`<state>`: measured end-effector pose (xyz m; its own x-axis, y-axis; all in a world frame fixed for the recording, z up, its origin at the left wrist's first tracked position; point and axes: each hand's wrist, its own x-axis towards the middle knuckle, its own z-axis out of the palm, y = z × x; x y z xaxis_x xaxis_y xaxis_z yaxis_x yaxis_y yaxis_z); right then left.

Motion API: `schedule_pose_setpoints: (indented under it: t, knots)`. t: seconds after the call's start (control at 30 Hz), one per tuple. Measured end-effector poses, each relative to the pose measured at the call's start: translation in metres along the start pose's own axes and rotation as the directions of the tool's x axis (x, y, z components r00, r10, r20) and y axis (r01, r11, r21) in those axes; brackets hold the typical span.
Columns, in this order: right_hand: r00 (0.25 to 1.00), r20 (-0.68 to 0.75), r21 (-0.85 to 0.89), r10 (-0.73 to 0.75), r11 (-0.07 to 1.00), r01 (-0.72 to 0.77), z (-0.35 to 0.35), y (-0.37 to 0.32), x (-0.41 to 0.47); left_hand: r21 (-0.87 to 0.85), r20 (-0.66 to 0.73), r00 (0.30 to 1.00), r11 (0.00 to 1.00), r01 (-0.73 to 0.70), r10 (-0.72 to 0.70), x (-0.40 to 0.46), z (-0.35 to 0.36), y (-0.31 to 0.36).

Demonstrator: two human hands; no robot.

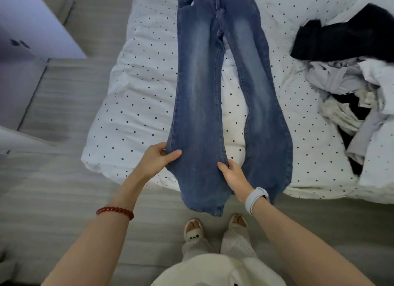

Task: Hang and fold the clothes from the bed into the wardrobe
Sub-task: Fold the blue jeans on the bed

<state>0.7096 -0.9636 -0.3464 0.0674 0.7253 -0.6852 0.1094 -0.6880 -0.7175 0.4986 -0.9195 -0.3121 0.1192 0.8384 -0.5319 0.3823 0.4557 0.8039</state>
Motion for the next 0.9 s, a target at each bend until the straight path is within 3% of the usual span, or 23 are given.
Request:
schedule_pose_setpoints:
  t: [0.1,0.23,0.3,0.37,0.4,0.47,0.57,0.73,0.8,0.9]
  knots:
    - [0.996,-0.047,-0.146,-0.074,0.987,0.067,0.011,0.022,-0.013,0.089,-0.010,0.999,0.995,0.046,-0.046,-0.018,-0.001,-0.030]
    - [0.996,-0.016,-0.501,-0.086,0.863,0.067,0.029,0.061,-0.018,0.289,-0.291,0.956,0.949,0.124,-0.036,-0.042,0.017,-0.077]
    - [0.998,0.064,-0.664,0.022,0.747,0.025,0.036,0.083,-0.017,0.510,-0.341,0.935,0.815,0.274,-0.102,-0.050,0.027,-0.096]
    - [0.986,0.094,-0.715,0.136,0.699,-0.028,0.037,0.098,-0.018,0.669,-0.328,0.925,0.643,0.372,-0.194,-0.053,0.031,-0.108]
    - [0.983,0.068,-0.720,0.171,0.691,-0.071,0.034,0.100,-0.020,0.696,-0.335,0.919,0.603,0.390,-0.208,-0.051,0.030,-0.109]
    - [0.992,-0.015,-0.698,0.127,0.709,-0.101,0.016,0.099,-0.020,0.676,-0.348,0.922,0.637,0.370,-0.166,-0.045,0.035,-0.103]
    - [0.984,-0.177,-0.580,-0.023,0.810,-0.086,-0.026,0.087,-0.013,0.629,-0.261,0.965,0.753,0.194,-0.030,-0.028,0.055,-0.082]
    - [0.854,-0.514,-0.367,-0.080,0.920,-0.134,-0.106,0.070,0.023,0.368,-0.125,0.991,0.930,0.010,0.039,0.011,0.122,-0.041]
    - [0.820,-0.569,-0.316,-0.060,0.937,-0.150,-0.136,0.072,0.039,0.281,-0.061,0.998,0.960,0.013,0.004,0.025,0.159,-0.024]
    - [0.846,-0.531,-0.272,0.046,0.936,-0.222,-0.165,0.087,0.062,0.221,-0.002,0.999,0.974,0.050,-0.051,0.042,0.207,-0.013]
